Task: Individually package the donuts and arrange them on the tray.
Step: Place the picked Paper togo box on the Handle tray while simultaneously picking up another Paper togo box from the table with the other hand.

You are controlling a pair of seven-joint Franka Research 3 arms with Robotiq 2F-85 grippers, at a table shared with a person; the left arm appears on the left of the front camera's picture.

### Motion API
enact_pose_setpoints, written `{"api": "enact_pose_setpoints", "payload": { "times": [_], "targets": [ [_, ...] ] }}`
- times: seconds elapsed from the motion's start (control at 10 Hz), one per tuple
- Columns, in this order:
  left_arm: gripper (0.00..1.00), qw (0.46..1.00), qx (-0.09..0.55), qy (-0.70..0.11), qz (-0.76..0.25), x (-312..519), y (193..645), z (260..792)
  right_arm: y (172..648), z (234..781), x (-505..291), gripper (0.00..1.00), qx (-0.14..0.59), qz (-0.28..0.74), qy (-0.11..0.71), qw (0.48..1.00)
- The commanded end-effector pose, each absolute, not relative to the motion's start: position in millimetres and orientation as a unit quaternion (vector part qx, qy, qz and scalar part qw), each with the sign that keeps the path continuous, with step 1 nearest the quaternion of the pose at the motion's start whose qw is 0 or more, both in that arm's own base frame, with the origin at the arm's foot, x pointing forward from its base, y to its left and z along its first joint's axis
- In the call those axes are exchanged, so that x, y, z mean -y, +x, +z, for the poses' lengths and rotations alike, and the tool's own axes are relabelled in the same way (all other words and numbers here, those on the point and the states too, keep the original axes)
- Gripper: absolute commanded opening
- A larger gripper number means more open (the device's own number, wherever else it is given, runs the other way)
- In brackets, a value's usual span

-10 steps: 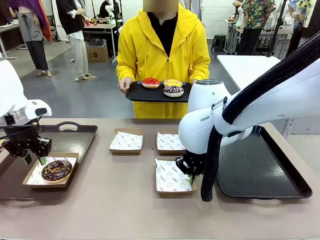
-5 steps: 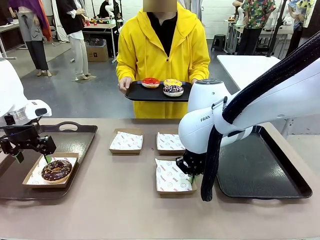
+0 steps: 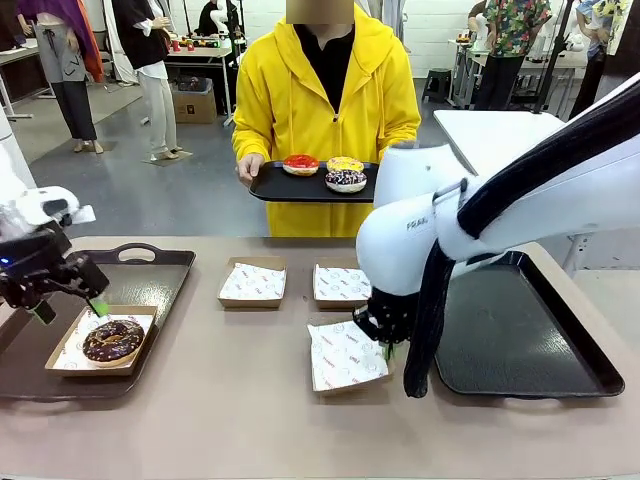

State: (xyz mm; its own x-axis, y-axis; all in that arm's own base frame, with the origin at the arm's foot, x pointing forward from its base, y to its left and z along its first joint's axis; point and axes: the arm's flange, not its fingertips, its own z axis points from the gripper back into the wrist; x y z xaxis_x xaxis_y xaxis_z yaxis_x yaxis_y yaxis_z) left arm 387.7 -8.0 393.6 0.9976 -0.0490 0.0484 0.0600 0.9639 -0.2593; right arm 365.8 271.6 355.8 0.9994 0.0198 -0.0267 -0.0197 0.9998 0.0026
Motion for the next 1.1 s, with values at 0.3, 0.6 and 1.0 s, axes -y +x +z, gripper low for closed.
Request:
{"api": "enact_pose_setpoints", "payload": {
  "times": [0.3, 0.6, 1.0],
  "targets": [
    [1.00, 0.923, 0.057, -0.381, -0.016, -103, 339, 453, 377, 484, -243, 0.00, 0.039, -0.043, 0.024, 0.998],
    [1.00, 0.880, 0.070, -0.469, 0.019, -172, 337, 449, 427, 528, -238, 0.00, 0.019, -0.057, 0.040, 0.997],
    [1.00, 0.834, 0.098, -0.539, 0.059, -216, 343, 431, 480, 529, -239, 0.00, 0.003, -0.029, 0.053, 0.998]
  ]
}}
